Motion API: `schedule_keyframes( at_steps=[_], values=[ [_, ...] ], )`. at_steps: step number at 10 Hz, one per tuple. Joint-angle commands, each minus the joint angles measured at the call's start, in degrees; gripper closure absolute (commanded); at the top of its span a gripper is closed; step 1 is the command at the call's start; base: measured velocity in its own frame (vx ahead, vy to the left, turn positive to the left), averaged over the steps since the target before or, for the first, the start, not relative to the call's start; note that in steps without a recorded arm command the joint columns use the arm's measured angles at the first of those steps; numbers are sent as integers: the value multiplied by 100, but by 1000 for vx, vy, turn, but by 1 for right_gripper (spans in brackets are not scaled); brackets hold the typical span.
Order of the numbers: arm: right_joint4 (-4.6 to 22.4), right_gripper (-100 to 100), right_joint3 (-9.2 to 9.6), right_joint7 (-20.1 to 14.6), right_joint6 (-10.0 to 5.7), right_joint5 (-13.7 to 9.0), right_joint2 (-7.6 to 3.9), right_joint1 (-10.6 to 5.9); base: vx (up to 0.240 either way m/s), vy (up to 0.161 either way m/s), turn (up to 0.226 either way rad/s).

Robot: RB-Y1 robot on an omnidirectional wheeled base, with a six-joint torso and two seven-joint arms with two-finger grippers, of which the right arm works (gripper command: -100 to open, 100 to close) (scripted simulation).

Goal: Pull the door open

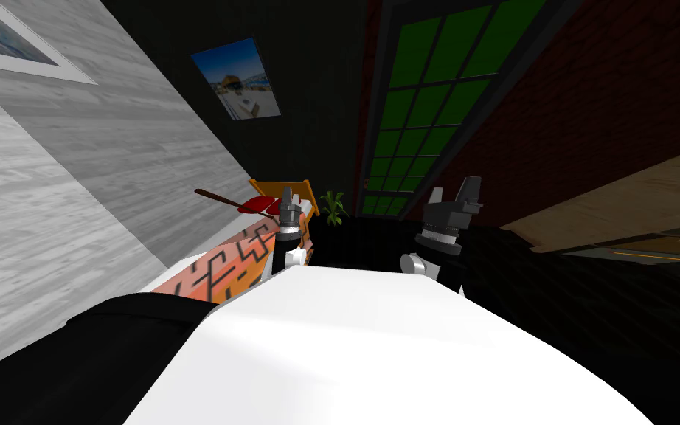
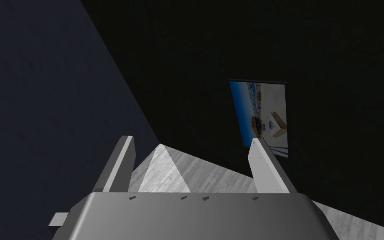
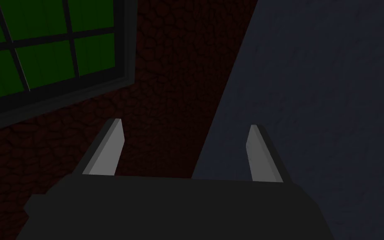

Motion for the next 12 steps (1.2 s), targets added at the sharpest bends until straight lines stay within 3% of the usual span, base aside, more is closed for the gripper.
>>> schedule_keyframes(
  at_steps=[1,12],
  values=[
    [194,-100,-28,-141,-51,-66,-61,-68,46,-3,74],
    [1597,-100,-229,-1167,-421,-543,-376,-559,76,-23,88]
  ],
)
